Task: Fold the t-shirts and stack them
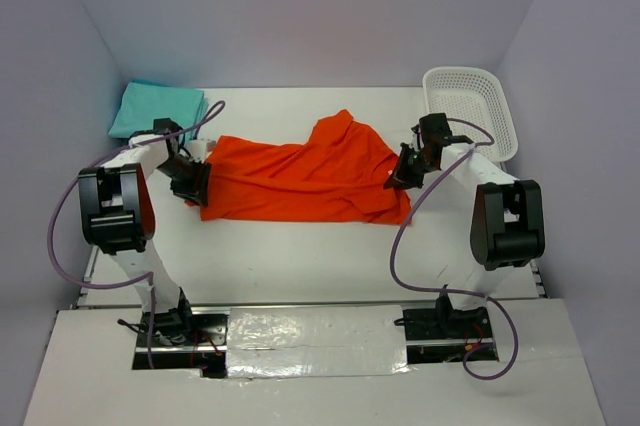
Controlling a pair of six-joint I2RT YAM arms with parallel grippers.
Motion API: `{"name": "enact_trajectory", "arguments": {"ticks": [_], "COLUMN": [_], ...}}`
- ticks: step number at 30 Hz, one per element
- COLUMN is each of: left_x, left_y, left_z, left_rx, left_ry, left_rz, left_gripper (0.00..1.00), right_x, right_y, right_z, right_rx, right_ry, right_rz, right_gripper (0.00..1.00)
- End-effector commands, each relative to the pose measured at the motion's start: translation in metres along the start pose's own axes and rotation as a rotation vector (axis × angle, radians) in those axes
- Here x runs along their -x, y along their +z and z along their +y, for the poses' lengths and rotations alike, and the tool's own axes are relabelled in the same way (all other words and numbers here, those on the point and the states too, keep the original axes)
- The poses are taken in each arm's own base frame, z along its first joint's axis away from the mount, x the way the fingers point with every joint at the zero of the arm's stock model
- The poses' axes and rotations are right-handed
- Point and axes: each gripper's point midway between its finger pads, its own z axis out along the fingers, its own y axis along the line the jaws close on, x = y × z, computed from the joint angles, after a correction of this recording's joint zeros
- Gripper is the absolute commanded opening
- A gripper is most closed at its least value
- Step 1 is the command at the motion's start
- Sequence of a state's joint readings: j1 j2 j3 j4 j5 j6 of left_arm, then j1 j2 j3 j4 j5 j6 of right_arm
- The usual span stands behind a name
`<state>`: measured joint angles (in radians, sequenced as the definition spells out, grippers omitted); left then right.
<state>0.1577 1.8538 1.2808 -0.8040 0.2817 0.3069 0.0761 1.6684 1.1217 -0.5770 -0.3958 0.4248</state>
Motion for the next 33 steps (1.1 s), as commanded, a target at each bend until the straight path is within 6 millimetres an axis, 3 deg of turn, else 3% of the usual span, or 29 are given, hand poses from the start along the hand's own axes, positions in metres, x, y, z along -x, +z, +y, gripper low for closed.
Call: {"name": "enact_trajectory", "arguments": {"ticks": [1, 11, 12, 14, 15, 22, 25, 26, 28, 29, 30, 31, 32, 33], "left_x": [0.000, -0.005, -0.008, -0.011, -0.012, -0.001, 0.029, 0.055, 0.088, 0.126, 0.147, 0.187, 0.204, 0.221], "left_y": [0.006, 0.003, 0.006, 0.006, 0.007, -0.010, -0.043, -0.066, -0.094, -0.126, -0.146, -0.191, -0.215, -0.244], "left_z": [-0.013, -0.020, -0.020, -0.021, -0.021, -0.024, -0.027, -0.028, -0.025, -0.023, -0.024, -0.027, -0.030, -0.031], "left_rx": [-0.061, -0.077, -0.083, -0.088, -0.085, -0.101, -0.119, -0.115, -0.089, -0.051, -0.040, -0.010, -0.002, 0.019], "left_ry": [-0.005, 0.002, -0.003, 0.000, -0.002, 0.034, 0.058, 0.087, 0.090, 0.117, 0.133, 0.196, 0.190, 0.208], "left_rz": [0.002, 0.016, 0.028, 0.035, 0.040, 0.007, -0.130, -0.232, -0.357, -0.492, -0.569, -0.717, -0.795, -0.883], "left_gripper": [0.43, 0.36, 0.32, 0.15, 0.00, 0.00, 0.00, 0.00, 0.00, 0.00, 0.00, 0.00, 0.00, 0.00], "right_x": [0.009, 0.010, 0.010, 0.010, 0.011, 0.013, 0.021, 0.027, 0.053, 0.081, 0.100, 0.147, 0.158, 0.178], "right_y": [-0.013, -0.012, -0.012, -0.013, -0.014, -0.018, -0.028, -0.032, -0.049, -0.068, -0.082, -0.134, -0.139, -0.164], "right_z": [0.009, 0.009, 0.007, 0.007, 0.006, 0.008, 0.015, 0.019, 0.038, 0.056, 0.067, 0.097, 0.100, 0.111], "right_rx": [0.016, 0.012, 0.007, 0.006, 0.005, 0.031, 0.056, 0.067, 0.104, 0.130, 0.145, 0.197, 0.191, 0.211], "right_ry": [-0.049, -0.055, -0.054, -0.057, -0.053, -0.042, -0.045, -0.051, -0.063, -0.079, -0.088, -0.130, -0.110, -0.121], "right_rz": [-0.059, -0.060, -0.061, -0.063, -0.065, -0.067, -0.085, -0.093, -0.124, -0.159, -0.193, -0.339, -0.326, -0.386], "right_gripper": [0.00, 0.00, 0.00, 0.00, 0.00, 0.00, 0.00, 0.00, 0.00, 0.00, 0.00, 0.00, 0.00, 0.00]}}
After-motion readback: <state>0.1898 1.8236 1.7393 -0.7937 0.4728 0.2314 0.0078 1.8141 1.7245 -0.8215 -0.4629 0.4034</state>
